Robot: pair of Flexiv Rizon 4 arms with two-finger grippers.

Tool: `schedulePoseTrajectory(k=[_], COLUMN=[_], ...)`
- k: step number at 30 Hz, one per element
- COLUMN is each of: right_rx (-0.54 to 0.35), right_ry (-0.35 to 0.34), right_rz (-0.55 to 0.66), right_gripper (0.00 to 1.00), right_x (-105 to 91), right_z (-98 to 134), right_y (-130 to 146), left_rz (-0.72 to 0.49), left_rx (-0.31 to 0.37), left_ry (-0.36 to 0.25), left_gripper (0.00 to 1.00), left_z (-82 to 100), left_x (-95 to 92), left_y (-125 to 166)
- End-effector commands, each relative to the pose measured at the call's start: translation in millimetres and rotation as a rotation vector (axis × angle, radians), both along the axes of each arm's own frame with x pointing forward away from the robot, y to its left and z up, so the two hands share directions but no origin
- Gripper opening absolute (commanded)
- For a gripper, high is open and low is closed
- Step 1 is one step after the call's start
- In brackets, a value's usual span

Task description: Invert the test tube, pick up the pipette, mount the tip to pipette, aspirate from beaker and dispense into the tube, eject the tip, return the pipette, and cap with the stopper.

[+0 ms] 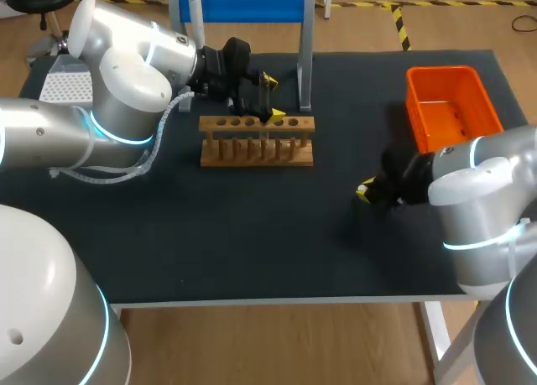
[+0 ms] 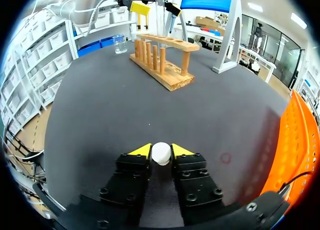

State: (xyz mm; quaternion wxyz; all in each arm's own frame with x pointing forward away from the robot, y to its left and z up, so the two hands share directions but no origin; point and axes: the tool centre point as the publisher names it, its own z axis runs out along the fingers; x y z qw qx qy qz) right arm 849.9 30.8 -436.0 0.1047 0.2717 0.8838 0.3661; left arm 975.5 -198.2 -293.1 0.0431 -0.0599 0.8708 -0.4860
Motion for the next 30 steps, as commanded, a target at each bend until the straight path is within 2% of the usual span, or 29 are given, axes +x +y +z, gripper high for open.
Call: schedulePoseTrajectory(k=[1, 5, 10, 19, 26, 30], right_rx=[0.001, 0.002, 0.023, 0.048, 0.067, 0.071], right_ry=[-0.002, -0.005, -0.025, -0.081, -0.133, -0.163], right_rz=[-0.001, -0.001, 0.002, 0.129, 0.256, 0.315], right_gripper=[0.0, 0.0, 0.0, 0.0, 0.0, 0.0], right_x=[-0.2, 0.6, 5.7, 33.9, 62.3, 77.4], right_z=[0, 2, 25, 90, 149, 174], right_y=[0, -1, -6, -11, 3, 14], left_rz=[-0.002, -0.002, -0.002, -0.002, -0.002, -0.002], left_rx=[0.0, 0.0, 0.0, 0.0, 0.0, 0.0], left_ry=[0.001, 0.001, 0.001, 0.001, 0.001, 0.001], left_gripper=[1.0, 1.0, 1.0, 1.0, 1.0, 1.0], left_z=[-0.1, -0.1, -0.1, -0.1, -0.1, -0.1], left_x=[0.7, 0.7, 0.7, 0.7, 0.7, 0.7], left_y=[0, 0, 0, 0, 0, 0])
